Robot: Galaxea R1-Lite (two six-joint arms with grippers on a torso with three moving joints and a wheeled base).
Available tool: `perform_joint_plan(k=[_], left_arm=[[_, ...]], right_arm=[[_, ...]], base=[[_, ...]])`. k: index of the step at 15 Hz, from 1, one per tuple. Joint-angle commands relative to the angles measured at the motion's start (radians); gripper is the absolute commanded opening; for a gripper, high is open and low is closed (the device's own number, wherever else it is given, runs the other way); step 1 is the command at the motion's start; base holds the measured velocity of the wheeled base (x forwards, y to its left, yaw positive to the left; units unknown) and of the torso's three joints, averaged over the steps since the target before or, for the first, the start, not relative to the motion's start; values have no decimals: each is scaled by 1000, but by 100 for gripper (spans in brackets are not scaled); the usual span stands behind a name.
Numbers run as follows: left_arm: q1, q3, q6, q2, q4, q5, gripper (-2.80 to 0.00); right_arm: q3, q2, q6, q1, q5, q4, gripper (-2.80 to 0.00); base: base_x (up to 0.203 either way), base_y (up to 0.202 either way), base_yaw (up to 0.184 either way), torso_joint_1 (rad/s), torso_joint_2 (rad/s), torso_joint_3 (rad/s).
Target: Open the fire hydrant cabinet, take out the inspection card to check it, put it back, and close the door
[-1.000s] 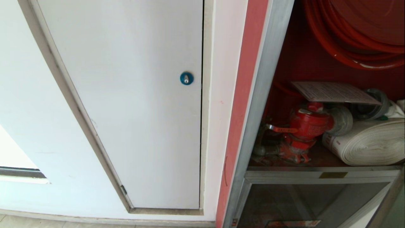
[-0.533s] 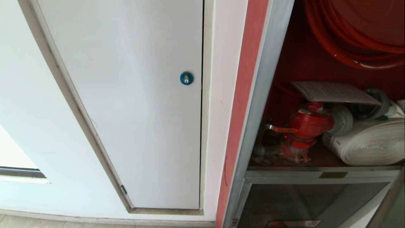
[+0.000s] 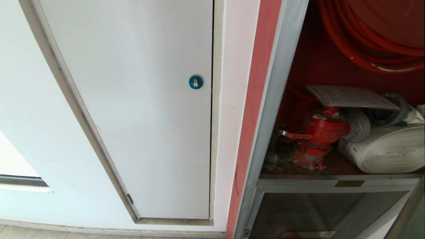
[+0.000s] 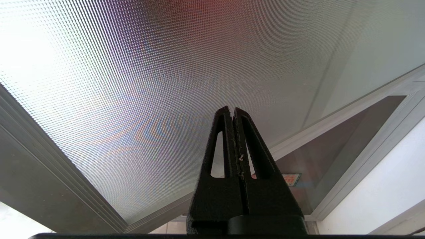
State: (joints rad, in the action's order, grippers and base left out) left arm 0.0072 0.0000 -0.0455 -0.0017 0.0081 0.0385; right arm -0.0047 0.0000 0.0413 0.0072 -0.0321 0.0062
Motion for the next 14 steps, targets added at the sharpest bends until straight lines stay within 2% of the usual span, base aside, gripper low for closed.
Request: perform_joint_plan(k=[1,4,14], left_arm=[[0,0,0,2,0,0,-280],[0,0,3,2,0,0,-280],[-1,0,15,2,0,0,-280]], right_arm=[[-1,2,0,0,0,0,-280],[0,2,0,0,0,0,-280],[0,2,0,0,0,0,-280]], base=[[0,0,0,0,0,0],[-42,0,0,6,2,-1],[-196,0,1,-1,1,4]])
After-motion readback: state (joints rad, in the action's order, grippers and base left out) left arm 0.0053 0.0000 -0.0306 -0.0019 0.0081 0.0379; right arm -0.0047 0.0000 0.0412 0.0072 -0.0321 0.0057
